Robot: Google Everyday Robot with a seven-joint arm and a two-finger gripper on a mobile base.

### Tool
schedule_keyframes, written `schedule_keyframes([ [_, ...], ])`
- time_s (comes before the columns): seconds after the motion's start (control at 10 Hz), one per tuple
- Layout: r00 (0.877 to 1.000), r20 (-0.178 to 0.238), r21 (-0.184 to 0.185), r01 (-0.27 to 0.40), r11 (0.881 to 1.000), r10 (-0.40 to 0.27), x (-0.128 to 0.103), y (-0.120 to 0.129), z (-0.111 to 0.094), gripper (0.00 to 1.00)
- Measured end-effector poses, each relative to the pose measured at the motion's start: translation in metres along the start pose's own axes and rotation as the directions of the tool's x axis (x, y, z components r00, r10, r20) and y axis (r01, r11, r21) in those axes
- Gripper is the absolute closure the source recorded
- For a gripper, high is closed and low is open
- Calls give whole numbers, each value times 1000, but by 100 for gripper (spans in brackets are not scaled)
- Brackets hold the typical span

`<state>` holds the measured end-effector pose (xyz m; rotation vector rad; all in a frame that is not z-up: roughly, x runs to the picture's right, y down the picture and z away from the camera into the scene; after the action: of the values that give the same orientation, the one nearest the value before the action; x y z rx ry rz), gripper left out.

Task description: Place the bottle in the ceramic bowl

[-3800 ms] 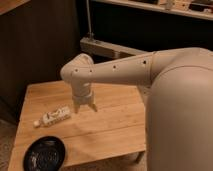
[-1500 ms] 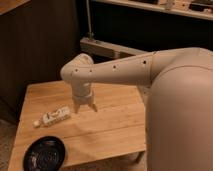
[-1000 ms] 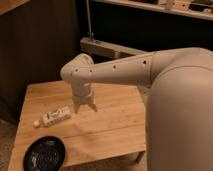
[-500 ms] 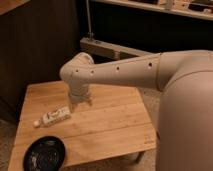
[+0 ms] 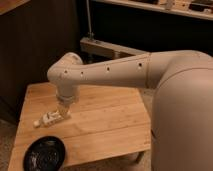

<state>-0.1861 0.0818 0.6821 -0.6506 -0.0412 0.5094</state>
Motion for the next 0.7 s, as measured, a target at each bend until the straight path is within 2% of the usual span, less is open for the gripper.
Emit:
schedule_keyframes([
  [0.1,999,21,-5,47,999,-47,-4,4,1,35],
  [0.2,998,29,9,62,998,-62,-3,-1,0,35],
  [0.7,997,30,-2,64,998,-64,-5,1,1,35],
])
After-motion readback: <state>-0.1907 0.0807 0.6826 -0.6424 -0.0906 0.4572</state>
